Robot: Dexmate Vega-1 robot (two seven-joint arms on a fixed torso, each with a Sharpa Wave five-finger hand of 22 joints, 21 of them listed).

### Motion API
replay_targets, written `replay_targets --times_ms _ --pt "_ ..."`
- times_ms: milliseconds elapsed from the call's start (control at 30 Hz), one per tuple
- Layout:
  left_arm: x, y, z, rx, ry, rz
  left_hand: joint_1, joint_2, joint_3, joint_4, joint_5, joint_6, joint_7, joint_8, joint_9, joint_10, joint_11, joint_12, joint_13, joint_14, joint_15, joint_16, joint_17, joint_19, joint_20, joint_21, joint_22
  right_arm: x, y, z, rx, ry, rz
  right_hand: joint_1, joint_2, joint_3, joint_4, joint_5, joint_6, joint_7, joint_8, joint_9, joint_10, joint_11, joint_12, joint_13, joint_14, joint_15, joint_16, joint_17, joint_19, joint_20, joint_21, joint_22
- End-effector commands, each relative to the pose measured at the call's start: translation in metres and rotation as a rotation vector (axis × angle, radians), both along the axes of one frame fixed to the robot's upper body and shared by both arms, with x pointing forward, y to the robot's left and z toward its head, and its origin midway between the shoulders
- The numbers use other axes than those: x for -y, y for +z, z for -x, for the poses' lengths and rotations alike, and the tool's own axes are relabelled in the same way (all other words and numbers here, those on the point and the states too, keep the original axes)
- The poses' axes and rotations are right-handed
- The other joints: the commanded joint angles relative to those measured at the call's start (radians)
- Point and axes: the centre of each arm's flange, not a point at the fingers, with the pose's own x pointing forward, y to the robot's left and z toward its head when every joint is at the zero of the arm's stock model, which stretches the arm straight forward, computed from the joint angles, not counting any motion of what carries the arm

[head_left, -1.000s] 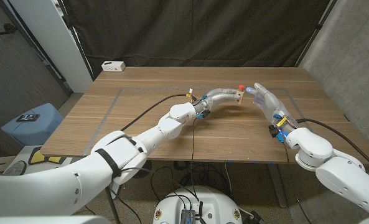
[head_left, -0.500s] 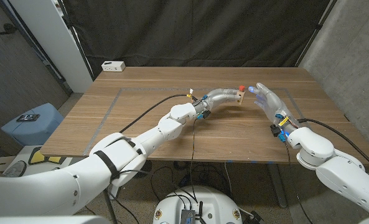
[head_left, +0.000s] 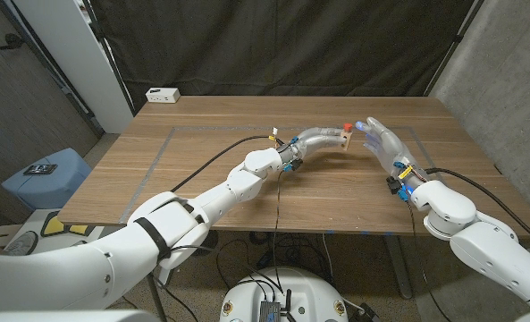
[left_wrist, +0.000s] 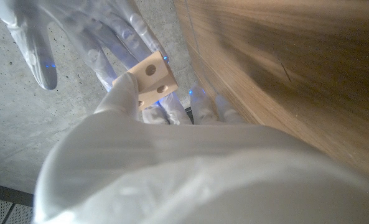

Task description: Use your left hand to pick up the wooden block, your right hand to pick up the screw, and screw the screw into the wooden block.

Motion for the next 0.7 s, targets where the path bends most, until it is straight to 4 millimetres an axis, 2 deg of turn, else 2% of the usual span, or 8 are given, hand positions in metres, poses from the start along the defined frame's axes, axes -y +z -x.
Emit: replay_targets --times_ms 33,700 --pt "0.0 0.0 0.001 0.001 0.002 0.001 -0.002 0.011 0.003 0.003 0.006 0.029 0.013 0.005 0.005 0.005 0.006 0.005 0.0 0.006 -0.026 0.006 0.002 0.007 0.005 0.005 0.005 -0.005 0.003 -0.009 0.014 0.033 0.003 -0.015 -0.001 0.001 0.012 -0.001 -0.009 -0.003 -0.005 0.001 -0.086 -0.013 -0.002 0.002 -0.128 -0.006 0.001 0.004 -0.008 0.005 -0.004 0.003" --pt "-0.001 0.0 0.002 0.004 0.002 0.001 -0.002 0.012 0.004 0.003 0.006 0.029 0.012 0.005 0.005 0.003 0.004 0.005 0.0 0.006 -0.025 0.006 0.002 0.006 0.006 0.005 0.005 -0.013 0.007 -0.019 0.019 0.071 0.011 -0.033 -0.005 -0.004 0.022 -0.003 -0.022 -0.004 -0.001 0.0 -0.102 -0.017 -0.001 0.002 -0.141 -0.008 0.001 0.008 -0.022 0.005 -0.005 0.003"
